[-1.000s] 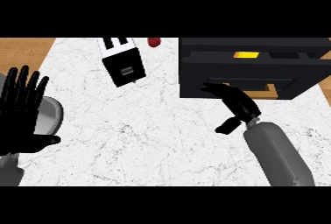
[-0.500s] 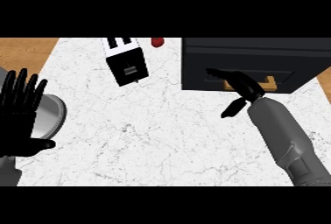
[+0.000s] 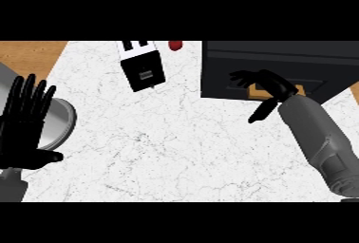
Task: Pick up the cup, place it into the drawer and close the drawer
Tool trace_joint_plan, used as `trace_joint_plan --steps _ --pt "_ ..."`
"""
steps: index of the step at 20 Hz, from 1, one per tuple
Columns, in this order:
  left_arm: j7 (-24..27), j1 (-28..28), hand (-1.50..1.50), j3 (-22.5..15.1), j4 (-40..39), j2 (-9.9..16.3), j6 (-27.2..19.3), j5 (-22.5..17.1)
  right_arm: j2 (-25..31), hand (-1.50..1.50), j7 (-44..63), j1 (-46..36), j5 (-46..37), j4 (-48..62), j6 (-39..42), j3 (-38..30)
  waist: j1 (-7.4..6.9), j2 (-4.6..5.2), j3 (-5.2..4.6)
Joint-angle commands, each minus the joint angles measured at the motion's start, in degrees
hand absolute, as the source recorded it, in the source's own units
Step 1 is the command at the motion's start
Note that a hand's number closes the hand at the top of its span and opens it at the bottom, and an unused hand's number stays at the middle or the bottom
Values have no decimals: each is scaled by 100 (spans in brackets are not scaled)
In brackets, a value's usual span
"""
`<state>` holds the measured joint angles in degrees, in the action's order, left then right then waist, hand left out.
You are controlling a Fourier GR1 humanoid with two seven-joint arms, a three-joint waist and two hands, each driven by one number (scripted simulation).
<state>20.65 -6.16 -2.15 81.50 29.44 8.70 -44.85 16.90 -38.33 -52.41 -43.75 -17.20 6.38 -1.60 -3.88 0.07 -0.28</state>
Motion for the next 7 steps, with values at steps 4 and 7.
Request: trace_joint_plan --steps 4,7 --pt "76 -182 -150 40 -279 -4 123 125 536 -150 429 -606 -56 549 -23 -189 -75 214 41" --pt "71 -119 -150 -68 -86 -88 2 229 327 -150 437 -395 -87 648 -407 -184 -162 230 50"
